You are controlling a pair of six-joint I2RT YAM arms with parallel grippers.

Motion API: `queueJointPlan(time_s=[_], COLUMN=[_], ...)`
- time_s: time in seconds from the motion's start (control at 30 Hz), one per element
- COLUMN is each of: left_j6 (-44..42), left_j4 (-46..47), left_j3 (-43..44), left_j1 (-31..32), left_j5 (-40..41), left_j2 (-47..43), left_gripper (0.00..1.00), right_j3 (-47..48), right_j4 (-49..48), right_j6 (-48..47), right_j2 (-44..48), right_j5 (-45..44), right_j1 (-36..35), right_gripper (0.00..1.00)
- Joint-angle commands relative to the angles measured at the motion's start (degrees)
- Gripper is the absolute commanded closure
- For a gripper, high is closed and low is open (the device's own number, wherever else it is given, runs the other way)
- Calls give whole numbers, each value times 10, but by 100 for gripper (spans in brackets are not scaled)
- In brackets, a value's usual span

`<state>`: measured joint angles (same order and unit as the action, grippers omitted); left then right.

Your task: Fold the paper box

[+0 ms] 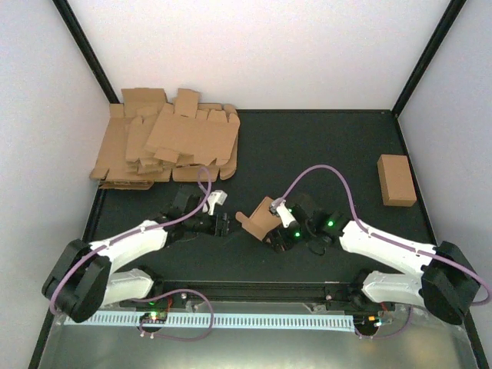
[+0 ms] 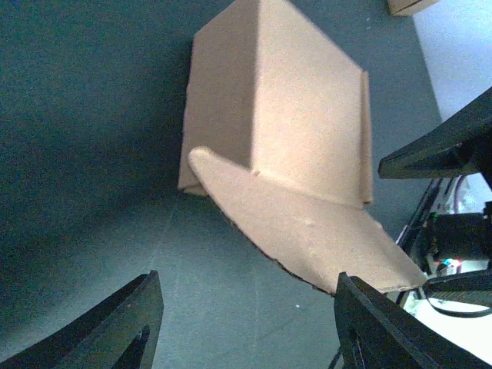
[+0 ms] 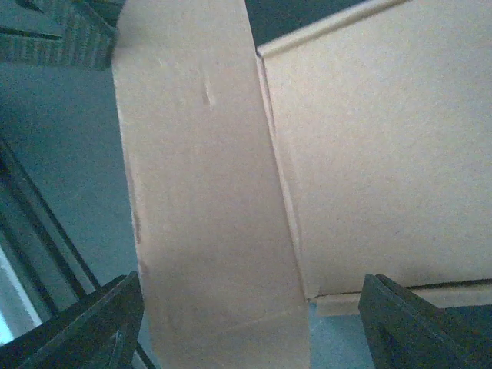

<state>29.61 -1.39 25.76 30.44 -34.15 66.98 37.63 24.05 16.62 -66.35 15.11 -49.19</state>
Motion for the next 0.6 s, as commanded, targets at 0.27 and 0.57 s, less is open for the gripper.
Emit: queueJointPlan(time_s=[0.27, 0.57], left_j6=[-29, -25], left_j4=[21, 97], left_j3=[-17, -32], left_j1=[-2, -2], left_j5=[9, 24], left_j2=[45, 132], left_gripper=[40, 40], right_j3=[-25, -6], right_j4=[-6, 24], right_j6=[29, 37], right_j2=[-2, 84], right_j5=[-57, -124], right_j1=[-24, -22], right_gripper=[16, 7])
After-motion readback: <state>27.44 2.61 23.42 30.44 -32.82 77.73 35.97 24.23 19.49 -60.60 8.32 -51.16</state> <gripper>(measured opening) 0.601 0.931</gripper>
